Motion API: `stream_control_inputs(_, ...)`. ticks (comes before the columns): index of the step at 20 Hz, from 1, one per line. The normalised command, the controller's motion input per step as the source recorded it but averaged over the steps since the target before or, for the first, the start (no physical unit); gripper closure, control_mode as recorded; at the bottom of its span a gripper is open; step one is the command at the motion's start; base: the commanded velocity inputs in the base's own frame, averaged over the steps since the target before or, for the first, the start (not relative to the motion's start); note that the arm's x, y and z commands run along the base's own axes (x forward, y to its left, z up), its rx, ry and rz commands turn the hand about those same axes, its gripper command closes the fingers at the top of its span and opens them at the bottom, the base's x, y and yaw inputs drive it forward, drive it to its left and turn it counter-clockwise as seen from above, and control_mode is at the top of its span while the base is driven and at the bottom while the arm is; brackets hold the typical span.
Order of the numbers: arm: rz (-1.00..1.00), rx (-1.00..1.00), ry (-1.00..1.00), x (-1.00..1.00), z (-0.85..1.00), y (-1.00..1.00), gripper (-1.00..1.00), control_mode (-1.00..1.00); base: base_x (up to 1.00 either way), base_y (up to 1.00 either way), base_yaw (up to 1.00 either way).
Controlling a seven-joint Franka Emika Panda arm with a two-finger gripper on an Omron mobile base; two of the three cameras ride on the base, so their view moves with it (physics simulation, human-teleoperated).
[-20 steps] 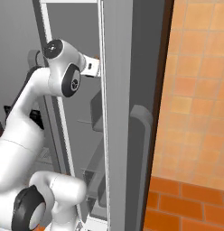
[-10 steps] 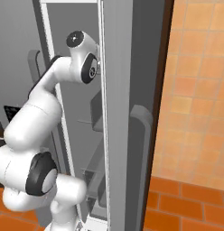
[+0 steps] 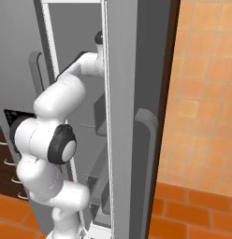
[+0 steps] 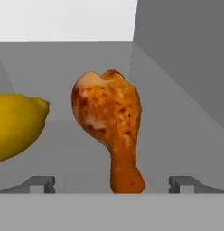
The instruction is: Place one lemon and one chicken drumstick in each tupperware on the nearby counter, to pack two identical lunches.
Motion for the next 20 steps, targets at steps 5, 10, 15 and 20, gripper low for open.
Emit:
stream_control_inputs(5,0.00,0.00,0.04,0.71,-0.24,-0.32,-1.00,-1.00,0.00,0.00,0.00)
stream_control_inputs(10,0.01,0.00,0.01,0.71,-0.42,-0.06,-1.00,-1.00,0.00,0.00,0.00)
stream_control_inputs(15,0.00,-0.07,0.00,0.08,-0.85,0.17,1.00,-1.00,0.00,0.00,0.00)
stream_control_inputs(20,0.00,-0.05,0.00,0.03,-0.68,0.39,1.00,-1.00,0.00,0.00,0.00)
